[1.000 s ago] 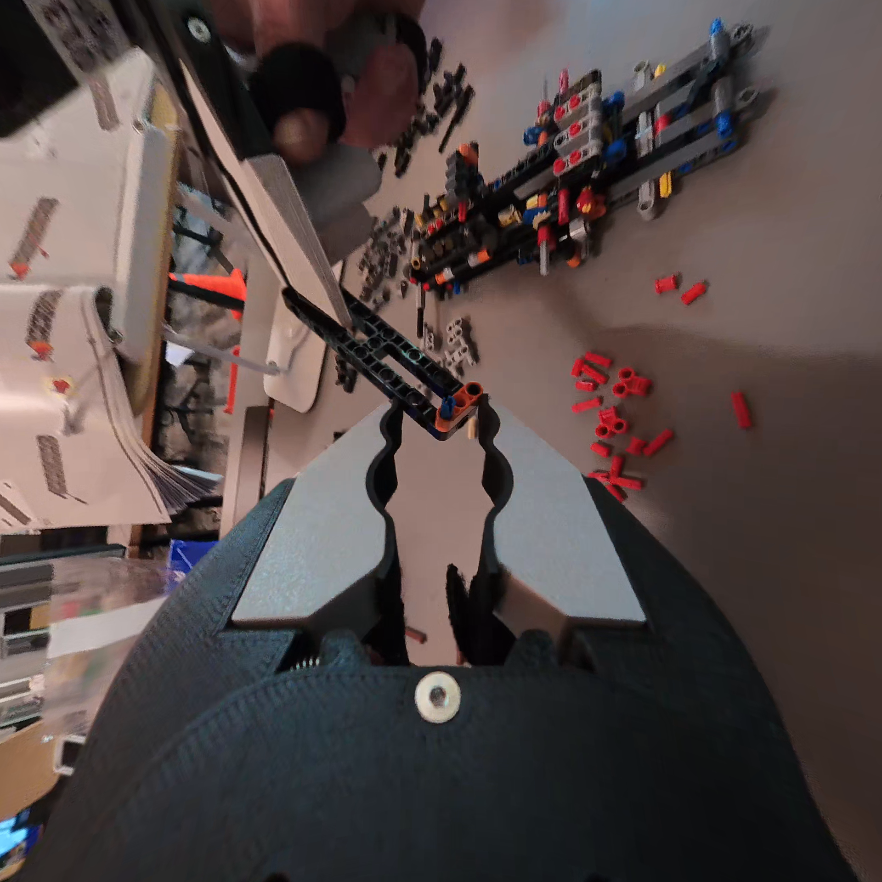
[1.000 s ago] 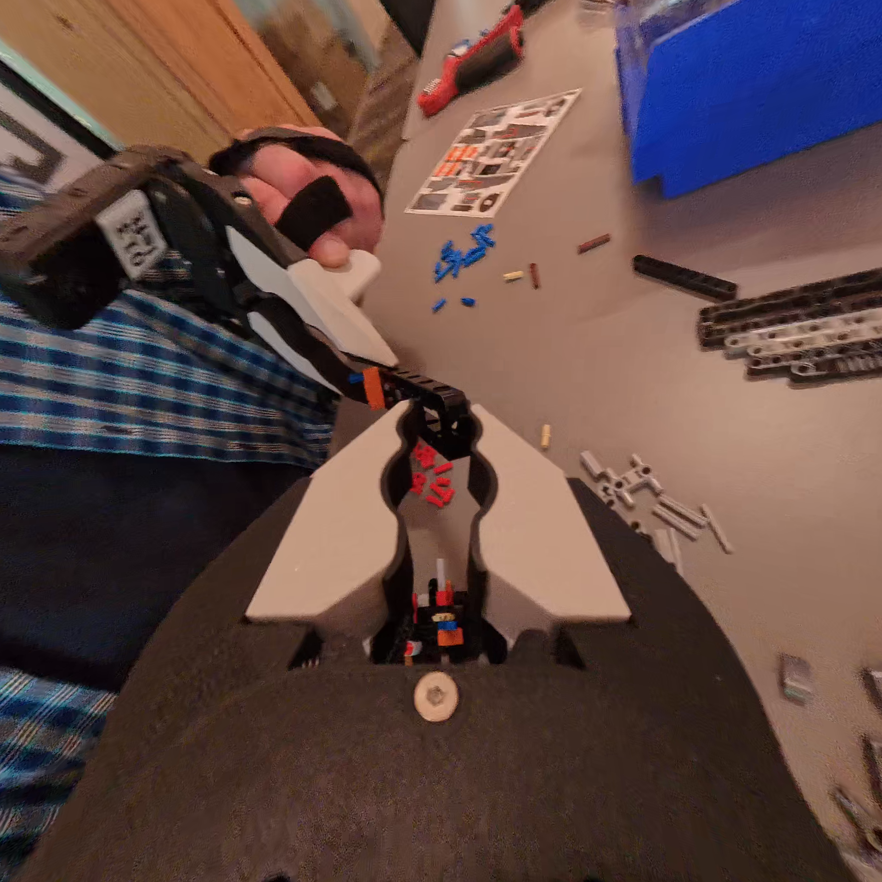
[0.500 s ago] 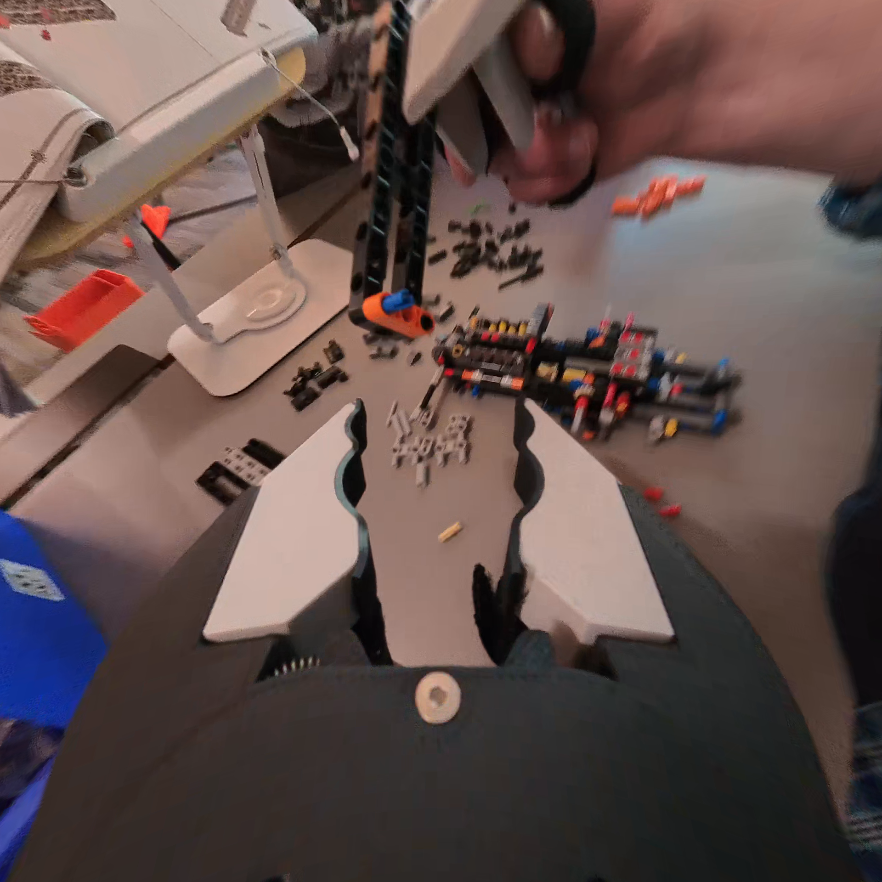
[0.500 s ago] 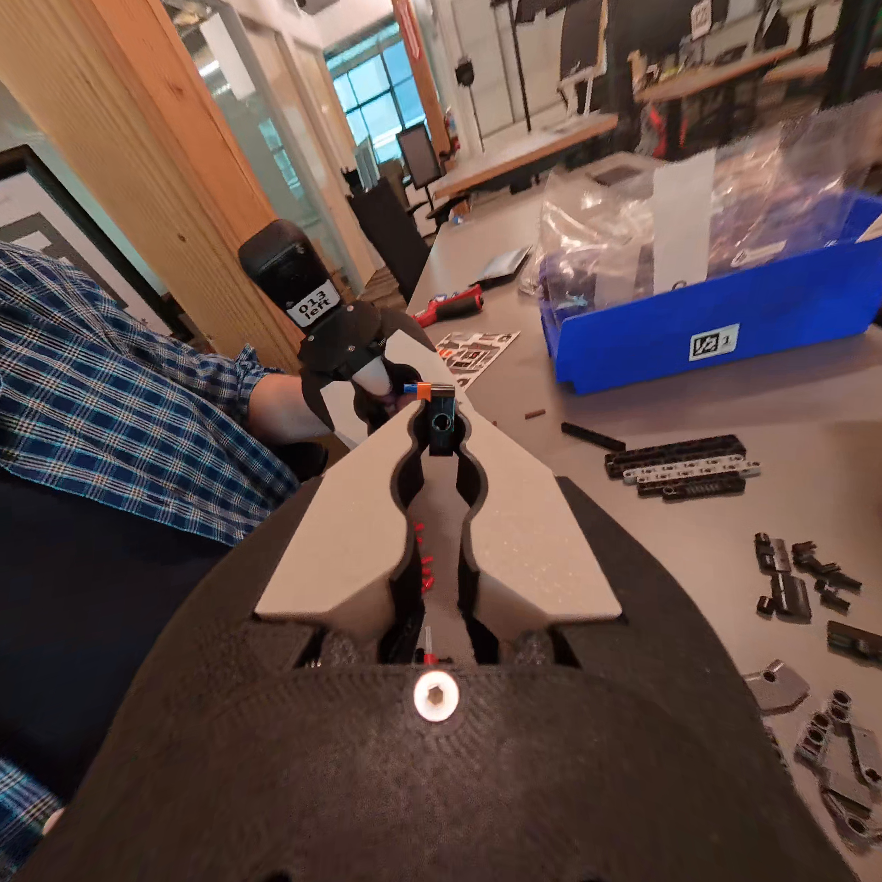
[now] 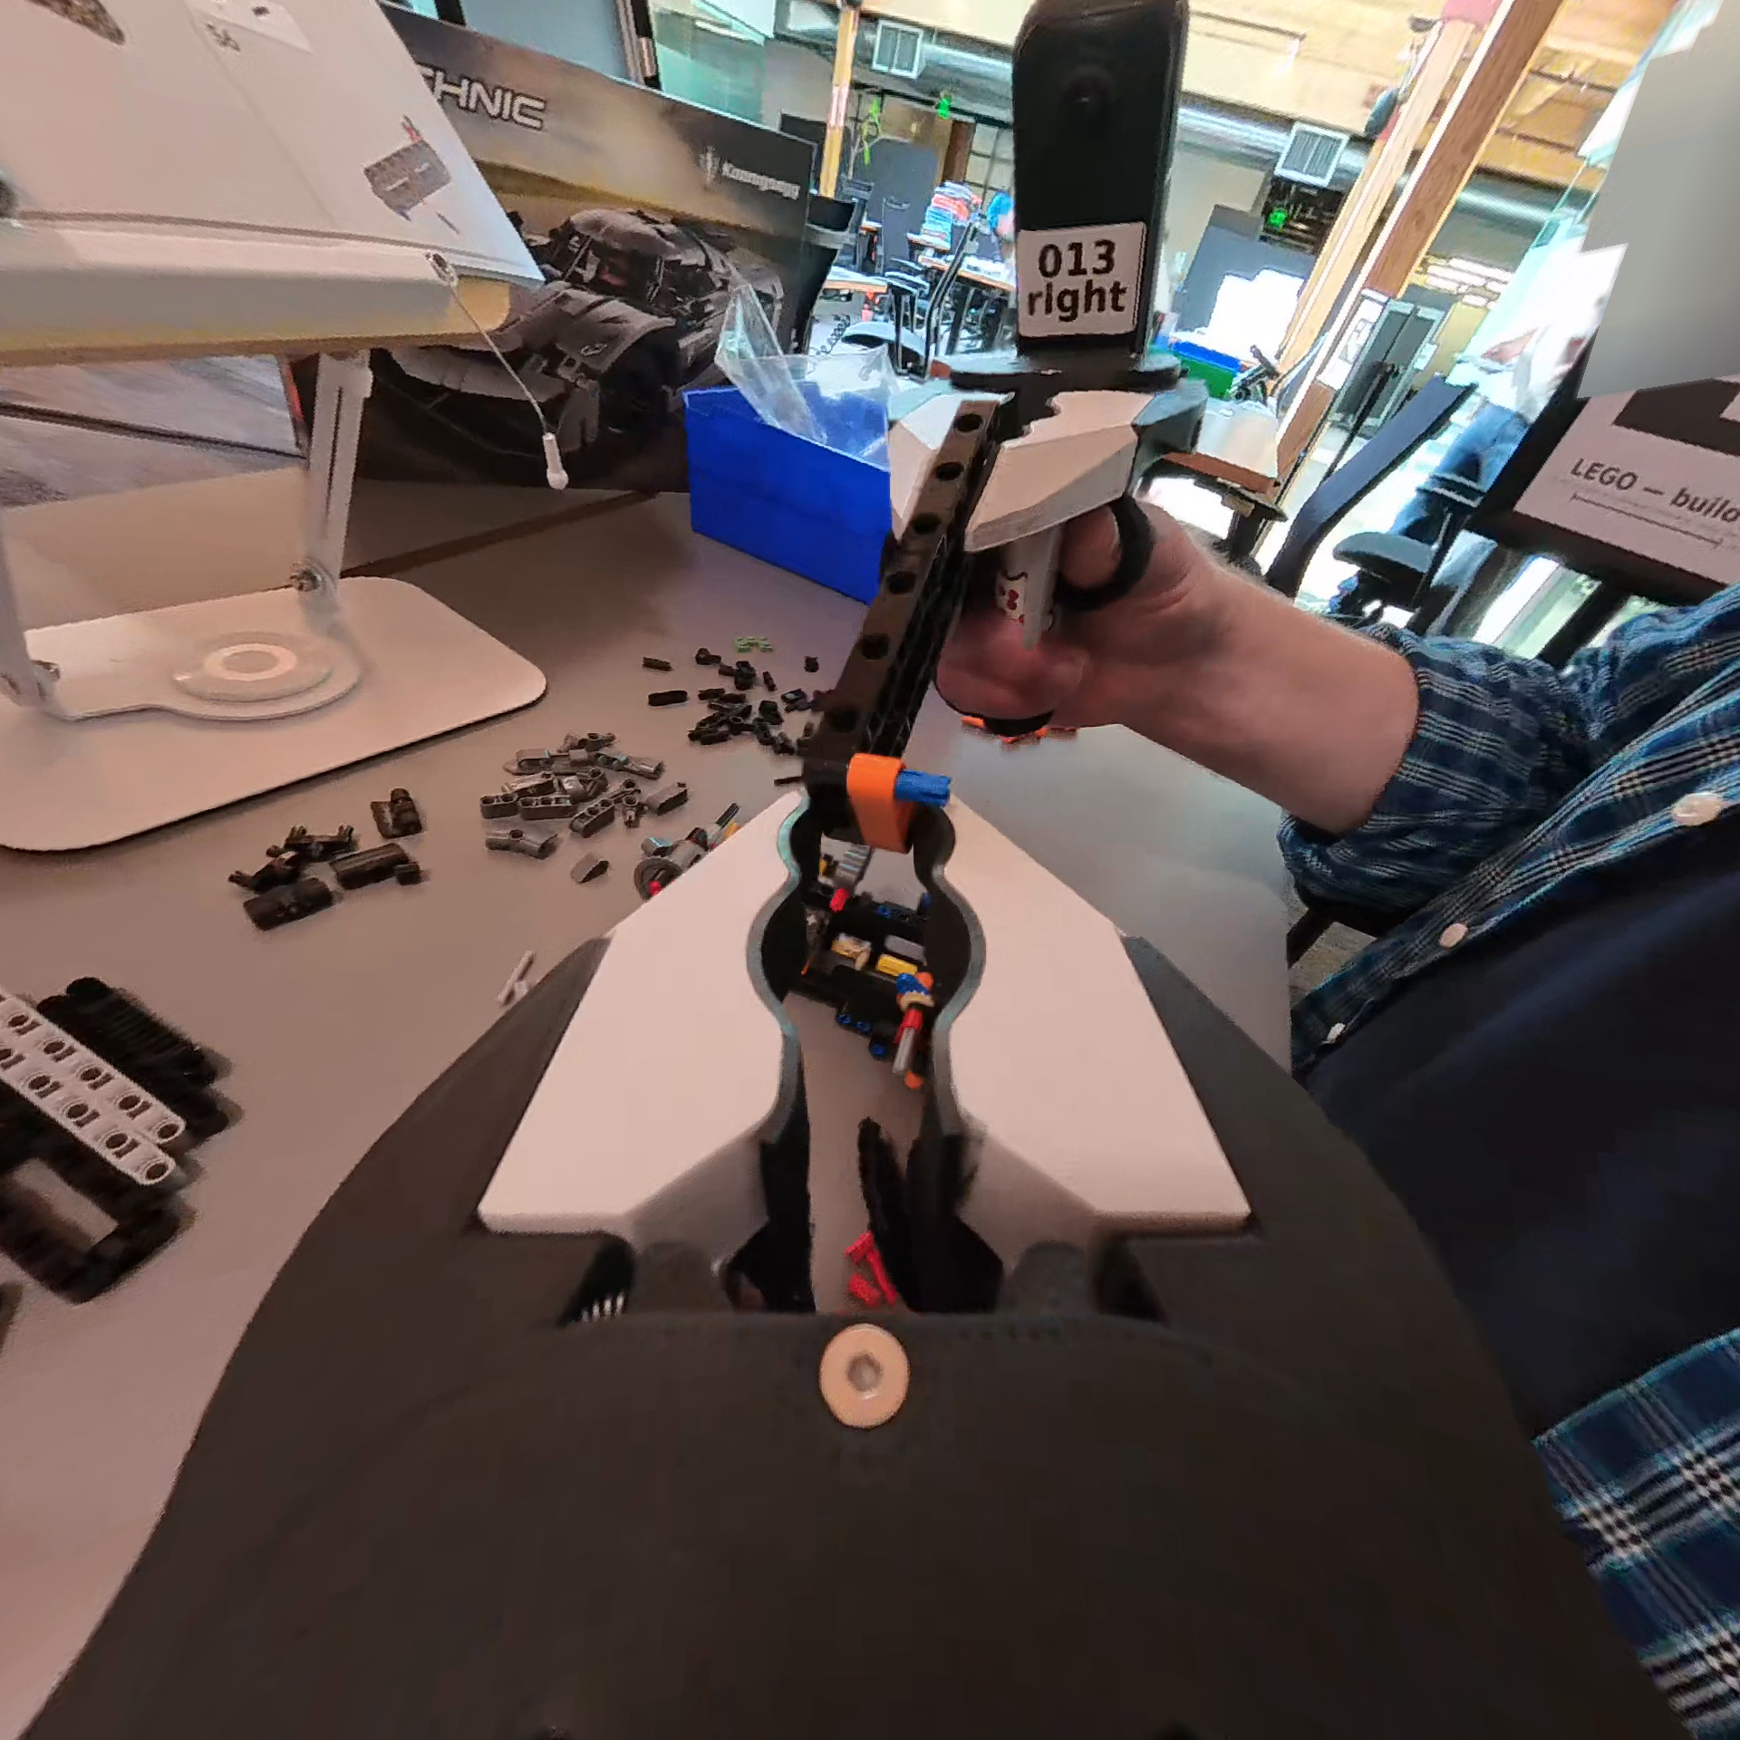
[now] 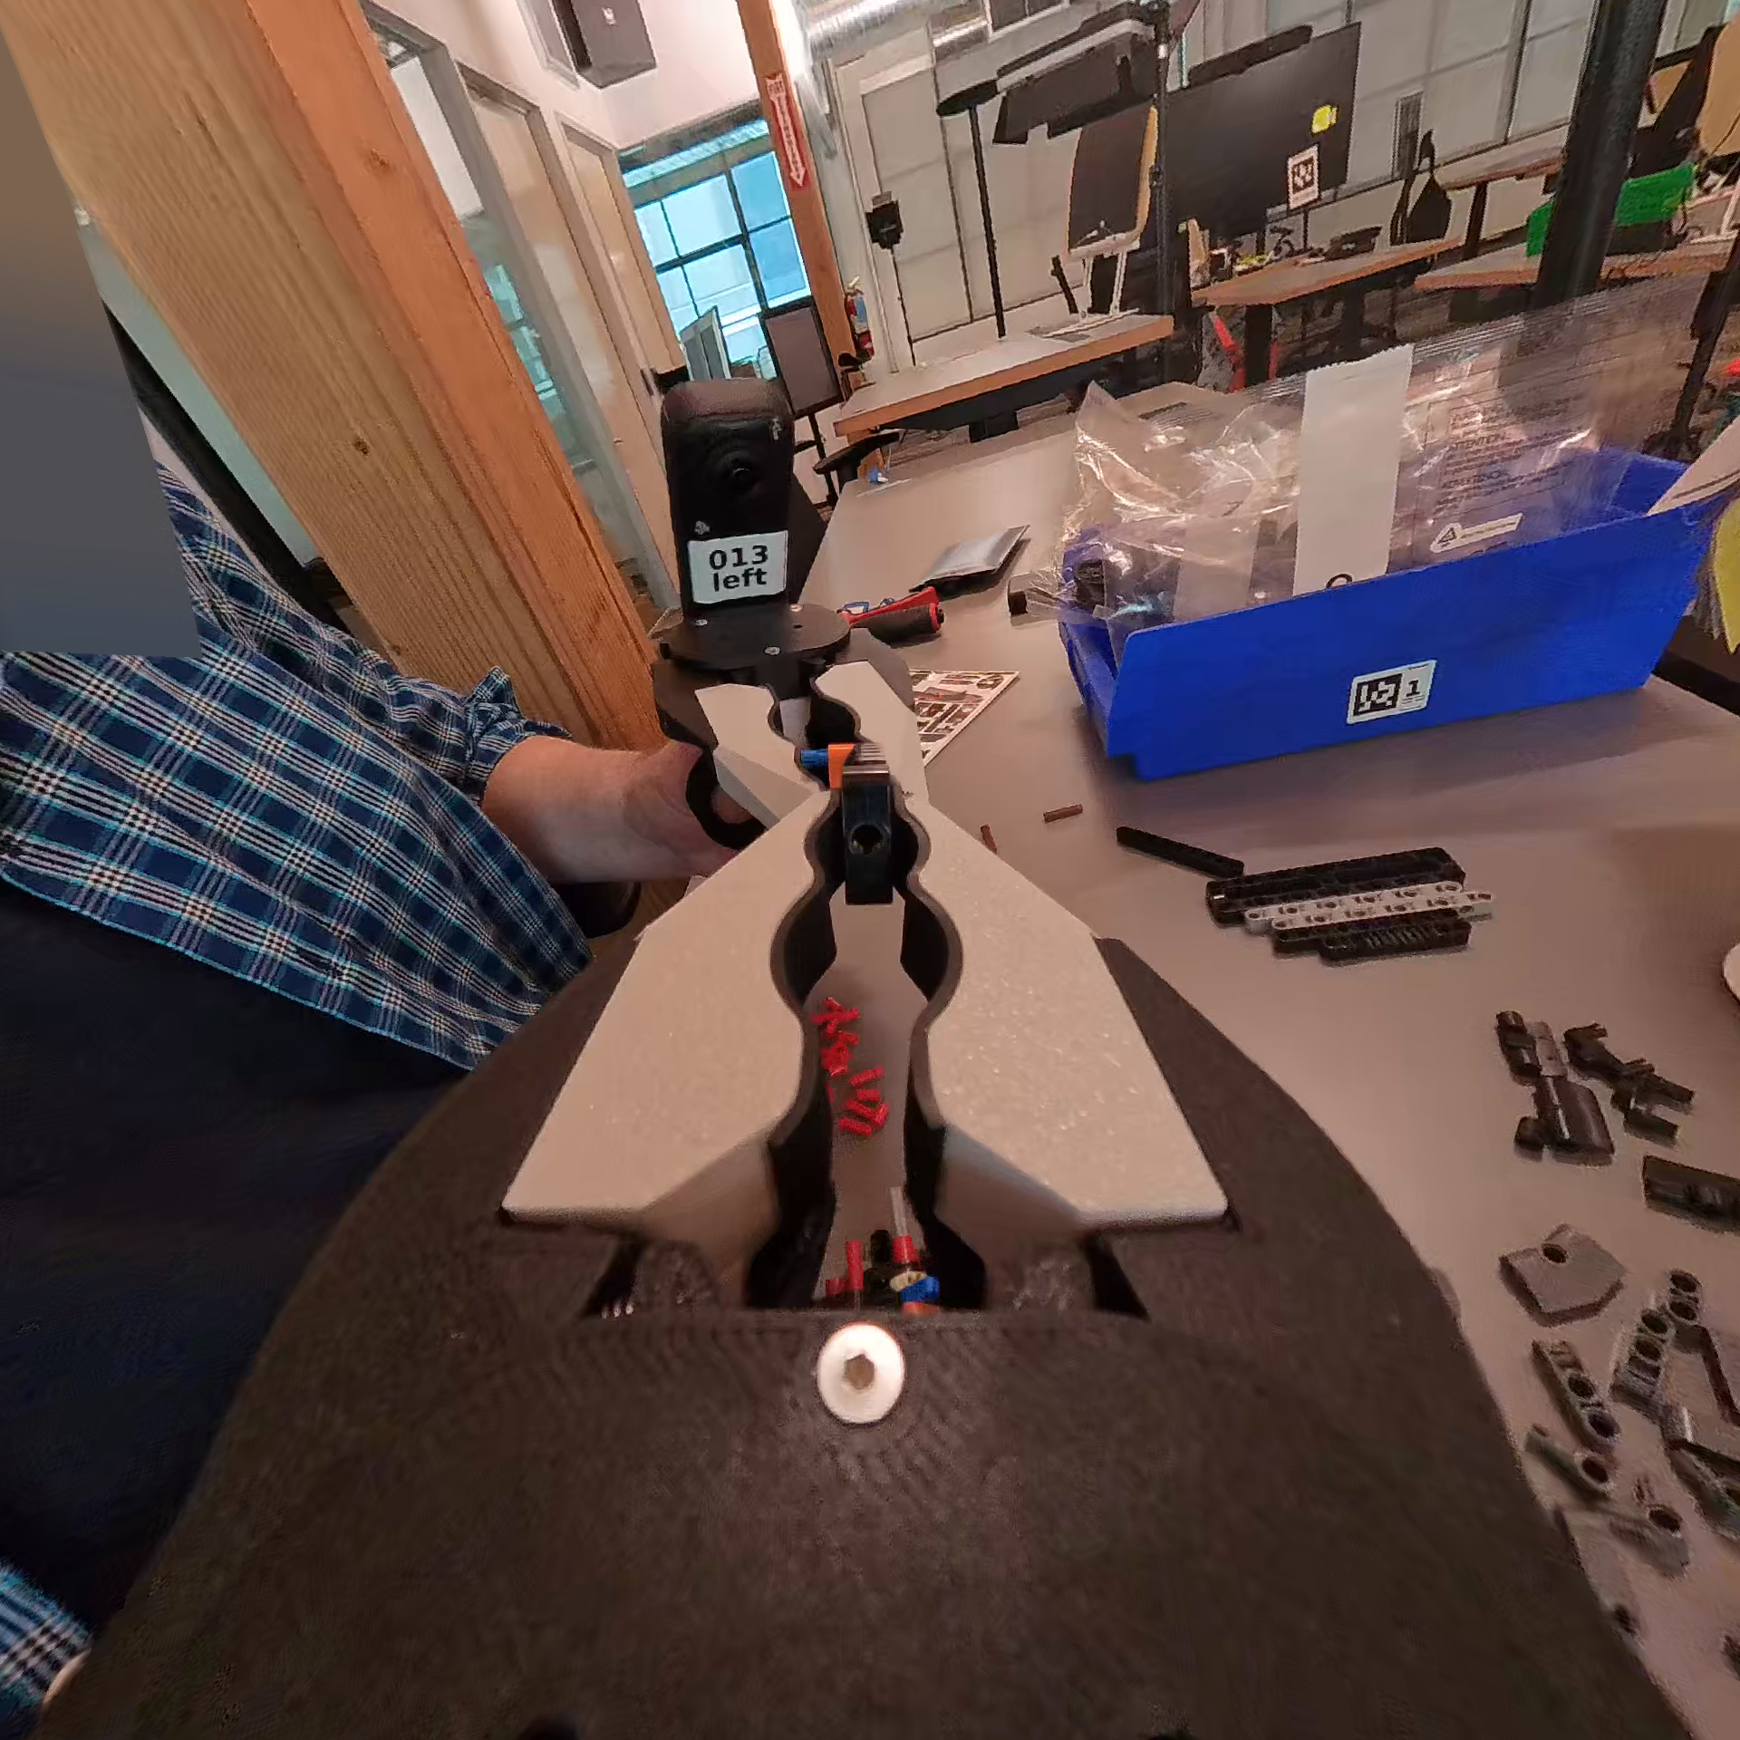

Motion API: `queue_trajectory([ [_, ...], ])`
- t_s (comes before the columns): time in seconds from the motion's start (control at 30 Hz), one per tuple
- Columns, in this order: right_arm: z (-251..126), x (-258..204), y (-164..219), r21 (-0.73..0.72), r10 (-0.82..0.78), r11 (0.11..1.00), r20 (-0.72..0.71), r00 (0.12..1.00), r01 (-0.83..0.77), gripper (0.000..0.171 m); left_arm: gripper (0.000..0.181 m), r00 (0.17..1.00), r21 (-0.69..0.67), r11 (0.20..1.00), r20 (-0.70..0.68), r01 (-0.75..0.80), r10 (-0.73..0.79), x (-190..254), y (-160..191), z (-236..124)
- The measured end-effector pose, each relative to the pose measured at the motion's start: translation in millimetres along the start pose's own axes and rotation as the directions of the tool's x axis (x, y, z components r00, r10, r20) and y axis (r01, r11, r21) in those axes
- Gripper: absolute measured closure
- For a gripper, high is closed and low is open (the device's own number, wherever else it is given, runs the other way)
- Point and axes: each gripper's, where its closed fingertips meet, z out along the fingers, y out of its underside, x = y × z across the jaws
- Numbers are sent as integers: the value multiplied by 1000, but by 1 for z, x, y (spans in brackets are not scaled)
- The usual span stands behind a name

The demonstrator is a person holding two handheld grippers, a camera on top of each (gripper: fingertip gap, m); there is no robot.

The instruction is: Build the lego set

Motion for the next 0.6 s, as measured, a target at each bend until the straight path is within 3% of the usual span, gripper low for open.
queue_trajectory([
  [0.23,-7,-9,15,-66,27,997,-19,999,-28,158,165,998,-75,996,-55,-38,33,9,8,8],
  [0.4,-7,-11,34,-187,7,982,-66,998,-19,166,165,990,-164,977,-72,-135,124,16,17,14],
  [0.6,-8,-9,32,-182,-22,983,-122,992,0,166,164,993,-138,986,-77,-97,87,14,17,15],
])
